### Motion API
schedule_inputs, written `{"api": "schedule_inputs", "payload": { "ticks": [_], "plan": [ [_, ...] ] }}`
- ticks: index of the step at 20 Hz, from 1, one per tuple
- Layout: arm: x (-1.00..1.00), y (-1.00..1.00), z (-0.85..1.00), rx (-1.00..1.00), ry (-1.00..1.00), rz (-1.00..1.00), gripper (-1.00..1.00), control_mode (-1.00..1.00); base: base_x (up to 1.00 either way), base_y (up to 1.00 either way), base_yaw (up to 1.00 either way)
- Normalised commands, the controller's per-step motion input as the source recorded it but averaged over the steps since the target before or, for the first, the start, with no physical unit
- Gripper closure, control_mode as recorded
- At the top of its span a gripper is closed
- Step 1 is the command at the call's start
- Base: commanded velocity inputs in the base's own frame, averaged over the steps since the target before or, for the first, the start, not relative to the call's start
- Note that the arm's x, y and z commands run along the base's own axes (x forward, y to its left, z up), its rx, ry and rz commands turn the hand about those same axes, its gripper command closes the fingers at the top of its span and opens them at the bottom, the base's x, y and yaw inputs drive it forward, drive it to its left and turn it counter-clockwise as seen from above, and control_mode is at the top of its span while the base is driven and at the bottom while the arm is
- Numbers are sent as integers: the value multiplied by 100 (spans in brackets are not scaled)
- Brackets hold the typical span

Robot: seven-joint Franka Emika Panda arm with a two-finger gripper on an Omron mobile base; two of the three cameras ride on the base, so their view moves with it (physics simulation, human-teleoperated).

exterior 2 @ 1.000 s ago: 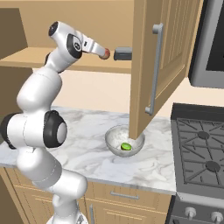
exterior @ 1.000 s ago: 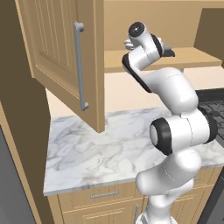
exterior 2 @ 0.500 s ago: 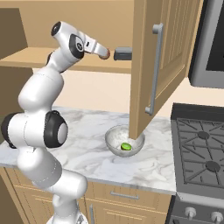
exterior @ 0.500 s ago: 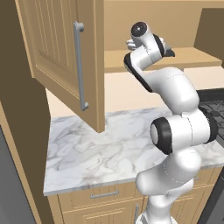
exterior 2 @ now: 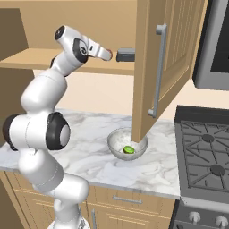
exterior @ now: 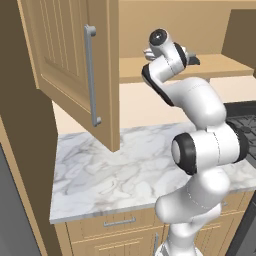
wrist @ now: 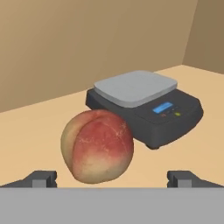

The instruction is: Open the cabinet. Pick the kiwi and peach from the cabinet and place them into the bowl. Then close the cabinet.

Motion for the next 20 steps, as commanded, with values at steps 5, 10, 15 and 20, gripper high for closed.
{"api": "schedule_inputs", "payload": {
  "ticks": [5,10,15,20],
  "plan": [
    [23,-2,-4,2,0,0,-100,-100,0,0,0],
    [24,-2,0,3,1,0,-100,-100,0,0,0],
    [19,0,-2,1,0,0,-100,-100,0,0,0],
    [8,0,-9,0,0,0,100,-100,0,0,0]
  ]
}}
